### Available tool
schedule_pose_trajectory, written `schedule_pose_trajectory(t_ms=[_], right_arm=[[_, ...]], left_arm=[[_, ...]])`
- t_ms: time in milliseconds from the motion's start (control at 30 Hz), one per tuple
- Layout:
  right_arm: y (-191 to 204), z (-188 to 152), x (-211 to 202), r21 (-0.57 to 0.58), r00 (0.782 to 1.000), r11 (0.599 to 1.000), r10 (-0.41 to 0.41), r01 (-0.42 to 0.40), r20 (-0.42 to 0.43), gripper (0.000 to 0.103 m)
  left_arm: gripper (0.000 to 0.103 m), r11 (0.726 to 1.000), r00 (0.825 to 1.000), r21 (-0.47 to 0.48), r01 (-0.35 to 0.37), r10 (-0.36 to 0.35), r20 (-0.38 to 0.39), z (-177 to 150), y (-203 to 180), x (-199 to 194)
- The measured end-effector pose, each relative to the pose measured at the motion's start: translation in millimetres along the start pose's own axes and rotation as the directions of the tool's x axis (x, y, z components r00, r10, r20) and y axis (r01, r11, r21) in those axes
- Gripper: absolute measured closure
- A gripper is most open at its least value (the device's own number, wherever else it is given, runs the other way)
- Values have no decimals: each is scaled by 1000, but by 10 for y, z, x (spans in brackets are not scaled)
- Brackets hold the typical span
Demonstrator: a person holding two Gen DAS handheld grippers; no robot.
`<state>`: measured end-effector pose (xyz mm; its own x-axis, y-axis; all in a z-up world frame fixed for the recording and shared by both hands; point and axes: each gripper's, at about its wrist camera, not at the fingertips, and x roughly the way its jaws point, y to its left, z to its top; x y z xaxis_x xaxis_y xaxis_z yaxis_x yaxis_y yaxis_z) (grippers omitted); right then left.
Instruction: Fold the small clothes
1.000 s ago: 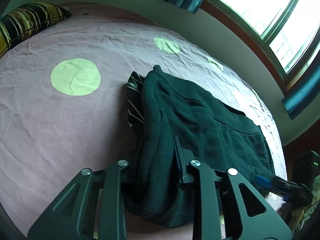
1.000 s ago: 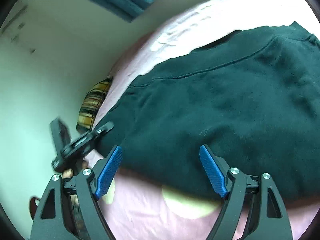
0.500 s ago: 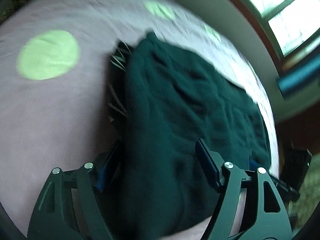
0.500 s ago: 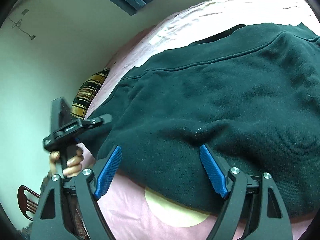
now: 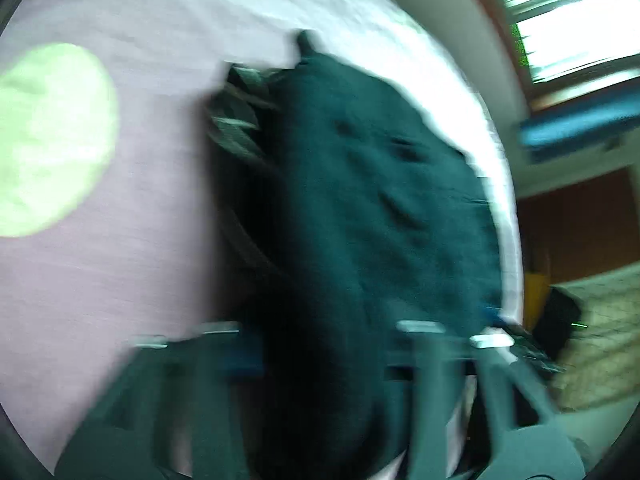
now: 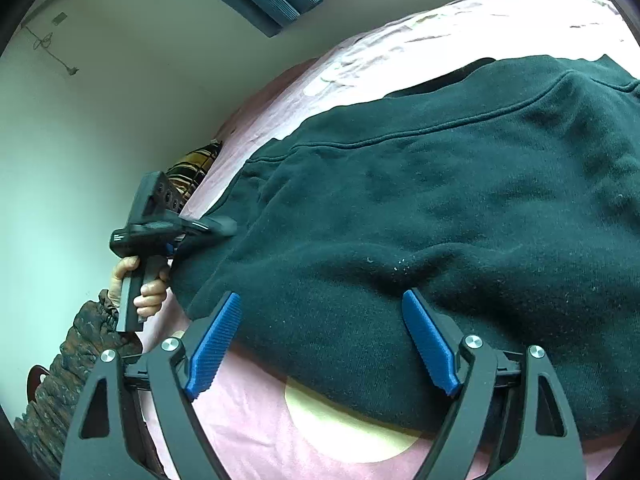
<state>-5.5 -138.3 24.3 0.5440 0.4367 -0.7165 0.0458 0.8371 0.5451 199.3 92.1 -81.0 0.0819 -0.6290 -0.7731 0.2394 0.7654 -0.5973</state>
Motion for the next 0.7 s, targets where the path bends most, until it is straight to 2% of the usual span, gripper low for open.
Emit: schedule_pose_trajectory(t_ms=[33,67,133,267,333,467,533,600,700], right_arm=[[-1,-4,-9,1,1000,1000,3,-3,3,21],[-13,-1,-12,2,1000,1000,6,-6,4,21],[-16,-3,-21,-1,1000,1000,12,-12,8,21],[-21,-8,-88,3,999,999,37,-37,17,22],[-50,-5,-116,15,998,998,65,-65,17,22],[-109,8,-38,41,991,990,134,-133,-18,21],[-66,17,98,-13,994,996,84,-85,-74,20],[-20,14,95,-48,994,996,73,-77,-84,20],[-119,14,-101,13,981,984,181,-180,-74,23]], left_arm=[[74,1000,1000,0,12,-12,7,-10,14,1],[80,1000,1000,11,16,-16,13,-19,3,-1],[86,1000,999,29,1,-2,34,-47,-72,-34],[89,996,993,67,-57,49,112,-37,-455,-255],[89,994,990,97,-47,34,136,-7,-672,-377],[89,977,984,199,-80,46,171,57,-1449,-528],[89,967,983,235,-98,58,172,50,-1799,-497],[90,947,979,286,-148,99,177,48,-2244,-389],[90,906,963,349,-241,180,199,0,-2797,-219]])
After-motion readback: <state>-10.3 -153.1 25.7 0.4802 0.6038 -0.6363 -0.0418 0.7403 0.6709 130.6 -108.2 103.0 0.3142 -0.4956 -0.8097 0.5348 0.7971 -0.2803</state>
